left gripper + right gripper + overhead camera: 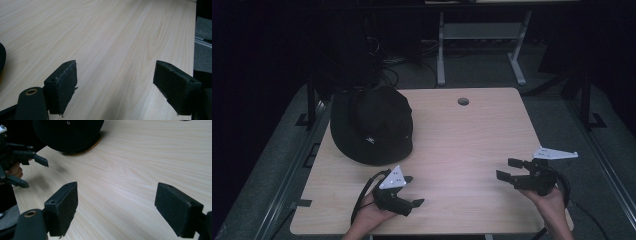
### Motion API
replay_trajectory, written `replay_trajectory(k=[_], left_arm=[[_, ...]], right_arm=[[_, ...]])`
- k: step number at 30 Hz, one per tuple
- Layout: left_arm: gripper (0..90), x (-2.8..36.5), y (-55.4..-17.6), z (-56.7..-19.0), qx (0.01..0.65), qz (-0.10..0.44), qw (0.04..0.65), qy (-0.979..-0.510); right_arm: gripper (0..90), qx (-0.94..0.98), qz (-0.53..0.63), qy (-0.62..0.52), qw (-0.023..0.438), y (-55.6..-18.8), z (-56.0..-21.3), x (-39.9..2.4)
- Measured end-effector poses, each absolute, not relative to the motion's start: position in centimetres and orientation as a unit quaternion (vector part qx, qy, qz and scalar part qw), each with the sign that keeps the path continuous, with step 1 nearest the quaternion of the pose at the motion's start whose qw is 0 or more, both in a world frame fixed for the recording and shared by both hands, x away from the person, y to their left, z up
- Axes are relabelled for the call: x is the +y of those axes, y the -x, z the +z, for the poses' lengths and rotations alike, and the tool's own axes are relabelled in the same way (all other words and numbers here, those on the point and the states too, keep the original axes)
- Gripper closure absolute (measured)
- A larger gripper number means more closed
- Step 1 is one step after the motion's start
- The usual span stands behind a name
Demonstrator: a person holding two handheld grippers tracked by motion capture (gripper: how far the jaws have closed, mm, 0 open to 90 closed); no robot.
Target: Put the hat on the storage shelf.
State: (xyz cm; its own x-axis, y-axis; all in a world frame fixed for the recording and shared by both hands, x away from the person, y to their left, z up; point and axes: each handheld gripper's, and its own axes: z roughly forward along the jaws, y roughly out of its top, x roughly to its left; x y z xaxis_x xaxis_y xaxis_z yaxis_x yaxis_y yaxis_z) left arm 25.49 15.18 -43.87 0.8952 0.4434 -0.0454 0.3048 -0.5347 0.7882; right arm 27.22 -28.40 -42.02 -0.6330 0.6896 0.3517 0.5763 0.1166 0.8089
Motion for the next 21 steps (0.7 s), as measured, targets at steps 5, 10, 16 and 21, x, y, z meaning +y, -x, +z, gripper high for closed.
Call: replay_trajectory(k=[5, 10, 16, 21], left_arm=[[18.9, 15.2, -25.5, -43.9, 0.214, 0.080, 0.430, -0.874], [19.1, 15.1, -25.5, -43.8, 0.216, 0.071, 0.436, -0.871], [19.1, 15.0, -25.4, -43.8, 0.213, 0.074, 0.433, -0.873], [19.1, 14.8, -25.3, -43.8, 0.210, 0.070, 0.439, -0.871]], right_arm=[[18.1, 0.743, 0.511, -0.428, 0.057, -26.5, -42.9, -29.0], [18.1, 0.734, 0.516, -0.439, 0.055, -25.5, -44.0, -29.9], [18.1, 0.727, 0.518, -0.446, 0.065, -24.3, -45.1, -30.4], [17.3, 0.728, 0.516, -0.445, 0.076, -23.2, -45.6, -30.5]])
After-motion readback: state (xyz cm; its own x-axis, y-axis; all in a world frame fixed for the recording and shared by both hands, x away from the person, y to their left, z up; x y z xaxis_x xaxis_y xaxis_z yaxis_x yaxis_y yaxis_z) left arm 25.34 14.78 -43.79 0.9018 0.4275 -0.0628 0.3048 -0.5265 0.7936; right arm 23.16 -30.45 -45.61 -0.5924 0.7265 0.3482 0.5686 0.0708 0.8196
